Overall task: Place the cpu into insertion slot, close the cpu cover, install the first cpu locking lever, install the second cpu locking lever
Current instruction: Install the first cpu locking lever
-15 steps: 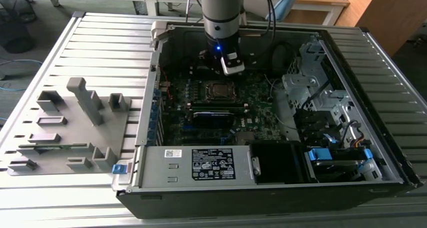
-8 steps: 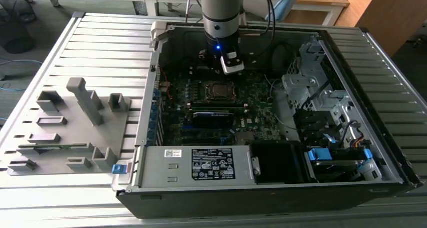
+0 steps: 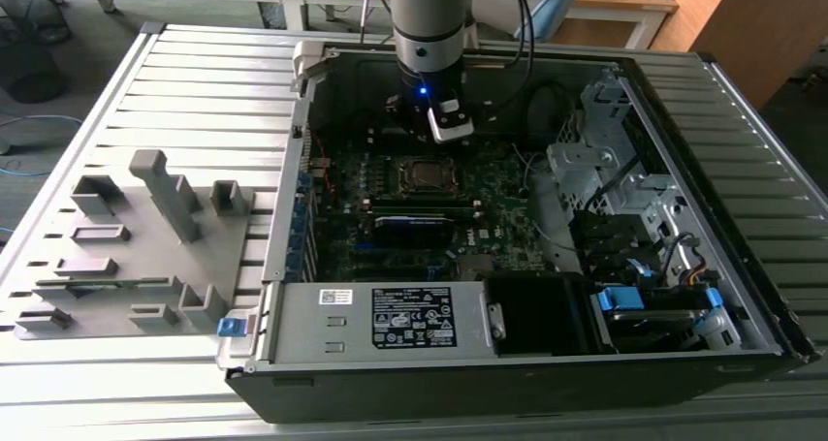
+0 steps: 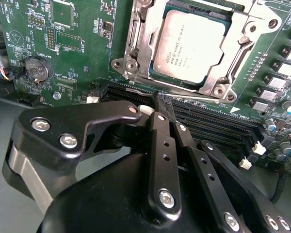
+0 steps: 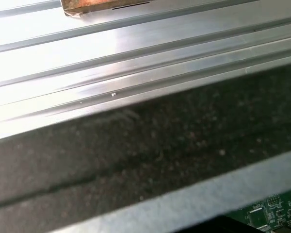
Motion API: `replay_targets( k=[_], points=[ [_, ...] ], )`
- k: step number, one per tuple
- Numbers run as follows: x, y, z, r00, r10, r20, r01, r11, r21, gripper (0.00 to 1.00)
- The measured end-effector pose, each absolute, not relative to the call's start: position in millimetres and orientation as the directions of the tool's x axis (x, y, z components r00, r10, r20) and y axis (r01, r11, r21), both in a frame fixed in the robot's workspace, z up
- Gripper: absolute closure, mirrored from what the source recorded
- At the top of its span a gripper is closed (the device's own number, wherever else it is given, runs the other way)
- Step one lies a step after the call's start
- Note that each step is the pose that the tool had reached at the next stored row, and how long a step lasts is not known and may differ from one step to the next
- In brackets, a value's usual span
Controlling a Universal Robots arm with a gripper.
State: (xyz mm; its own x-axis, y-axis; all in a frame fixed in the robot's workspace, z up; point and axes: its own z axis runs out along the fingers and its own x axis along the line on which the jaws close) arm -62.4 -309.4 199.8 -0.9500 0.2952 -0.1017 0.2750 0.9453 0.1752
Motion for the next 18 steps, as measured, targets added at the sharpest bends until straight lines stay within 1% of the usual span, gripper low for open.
replay_targets(
  k=[18],
  points=[
    [-59.3,-309.4,199.1,-0.950,0.295,-0.102,0.275,0.945,0.175,0.90]
  ],
)
